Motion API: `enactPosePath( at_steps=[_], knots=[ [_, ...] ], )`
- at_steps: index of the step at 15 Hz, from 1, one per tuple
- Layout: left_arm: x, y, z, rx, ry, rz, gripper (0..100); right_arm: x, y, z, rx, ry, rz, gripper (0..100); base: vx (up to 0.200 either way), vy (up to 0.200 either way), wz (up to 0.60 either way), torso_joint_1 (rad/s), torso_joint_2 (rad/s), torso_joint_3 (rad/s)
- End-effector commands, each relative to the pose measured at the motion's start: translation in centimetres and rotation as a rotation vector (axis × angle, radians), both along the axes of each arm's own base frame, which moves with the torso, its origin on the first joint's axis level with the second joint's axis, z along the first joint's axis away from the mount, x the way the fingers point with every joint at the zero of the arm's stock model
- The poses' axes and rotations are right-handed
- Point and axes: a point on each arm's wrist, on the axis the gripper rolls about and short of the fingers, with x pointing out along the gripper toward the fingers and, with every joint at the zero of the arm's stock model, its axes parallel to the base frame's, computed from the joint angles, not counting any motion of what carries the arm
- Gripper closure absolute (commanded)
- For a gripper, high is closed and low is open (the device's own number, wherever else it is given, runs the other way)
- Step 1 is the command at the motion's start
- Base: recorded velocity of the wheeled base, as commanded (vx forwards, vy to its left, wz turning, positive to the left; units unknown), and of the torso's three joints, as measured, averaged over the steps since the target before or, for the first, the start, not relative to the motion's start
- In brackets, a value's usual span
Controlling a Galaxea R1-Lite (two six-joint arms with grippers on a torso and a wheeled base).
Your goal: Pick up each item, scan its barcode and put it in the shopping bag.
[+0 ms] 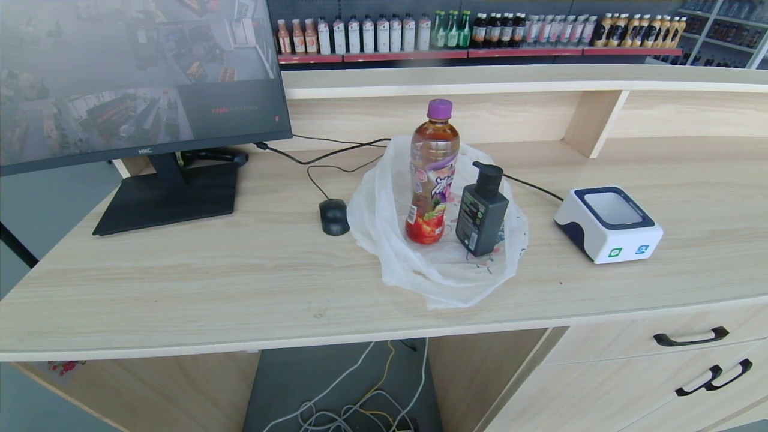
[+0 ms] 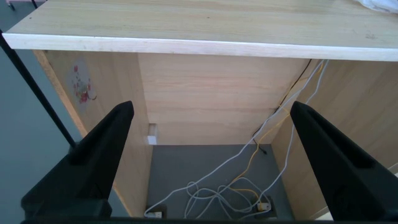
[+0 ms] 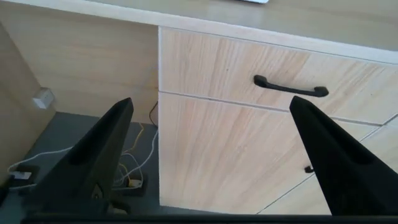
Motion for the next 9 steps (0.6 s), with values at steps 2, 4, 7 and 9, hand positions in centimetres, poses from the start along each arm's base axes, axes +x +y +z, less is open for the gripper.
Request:
enactPosePath(
  at_steps=[2, 4, 7, 9],
  knots=[
    [0.0, 0.0, 0.0, 0.001, 0.0, -0.002, 0, -0.14, 0.0, -0.05, 0.06, -0.013, -0.002, 0, 0.0, 0.0, 0.0, 0.0, 0.0, 0.0],
    [0.0, 0.0, 0.0, 0.0, 0.0, -0.002, 0, -0.15, -0.03, -0.02, 0.072, -0.012, -0.01, 0, 0.0, 0.0, 0.0, 0.0, 0.0, 0.0],
    [0.0, 0.0, 0.0, 0.0, 0.0, -0.002, 0, -0.15, -0.01, -0.04, 0.066, -0.011, -0.006, 0, 0.0, 0.0, 0.0, 0.0, 0.0, 0.0],
    [0.0, 0.0, 0.0, -0.011, 0.0, 0.002, 0, -0.15, -0.01, -0.02, 0.09, -0.01, -0.002, 0, 0.0, 0.0, 0.0, 0.0, 0.0, 0.0]
  ],
)
